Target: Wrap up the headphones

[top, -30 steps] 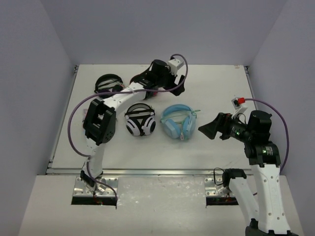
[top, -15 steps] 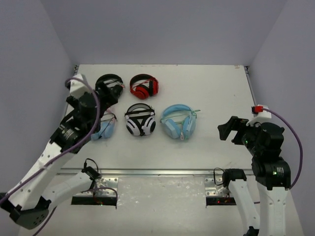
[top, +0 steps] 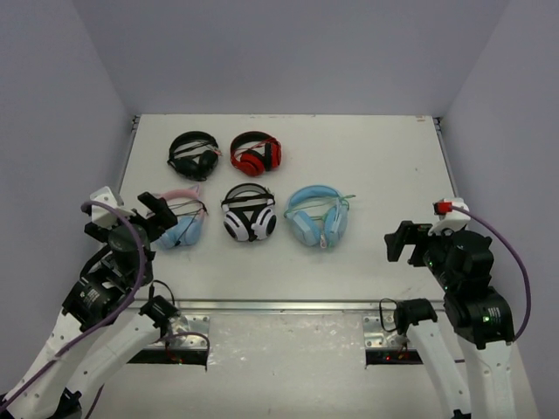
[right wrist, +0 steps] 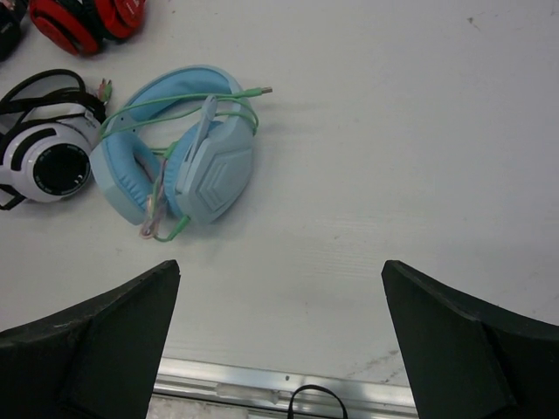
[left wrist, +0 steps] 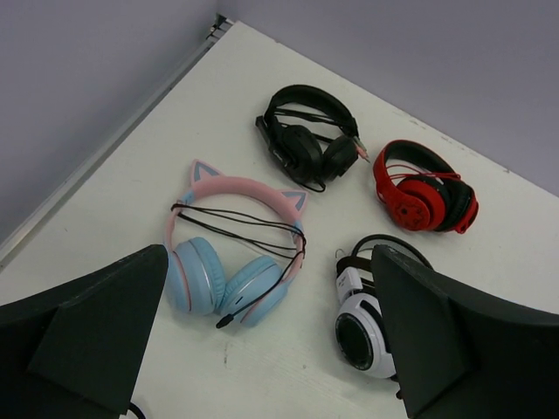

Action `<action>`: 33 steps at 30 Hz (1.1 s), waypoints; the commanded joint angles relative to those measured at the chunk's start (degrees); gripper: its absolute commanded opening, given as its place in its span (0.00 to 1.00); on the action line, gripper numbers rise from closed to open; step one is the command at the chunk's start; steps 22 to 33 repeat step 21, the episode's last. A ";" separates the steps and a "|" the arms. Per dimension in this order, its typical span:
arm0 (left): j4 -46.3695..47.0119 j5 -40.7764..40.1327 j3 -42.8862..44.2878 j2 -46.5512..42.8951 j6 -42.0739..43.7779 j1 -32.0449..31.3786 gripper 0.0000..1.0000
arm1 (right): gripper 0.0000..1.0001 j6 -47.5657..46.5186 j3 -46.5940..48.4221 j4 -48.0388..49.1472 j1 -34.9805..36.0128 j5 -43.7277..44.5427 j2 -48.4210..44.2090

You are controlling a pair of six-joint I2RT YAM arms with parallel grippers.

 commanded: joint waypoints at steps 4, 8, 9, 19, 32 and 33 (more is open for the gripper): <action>-0.54 -0.99 1.38 2.89 -1.43 0.39 1.00 | 0.99 -4.13 -1.58 1.13 9.25 15.01 -3.35; 0.17 -0.20 0.94 0.96 -1.25 0.48 1.00 | 0.99 -5.19 -1.07 -0.09 12.51 18.80 -5.20; 0.17 -0.38 0.94 0.60 -1.42 0.39 1.00 | 0.99 -5.19 -0.45 -0.79 12.95 19.34 -4.85; 1.48 2.78 0.59 1.04 0.24 0.48 1.00 | 0.99 -3.61 -0.36 -1.50 13.83 19.96 -2.65; 1.66 3.75 0.41 1.48 0.77 0.48 1.00 | 0.99 -3.61 -0.36 -1.50 13.83 20.04 -2.65; 1.66 3.75 0.41 1.48 0.77 0.48 1.00 | 0.99 -3.61 -0.36 -1.50 13.83 20.04 -2.65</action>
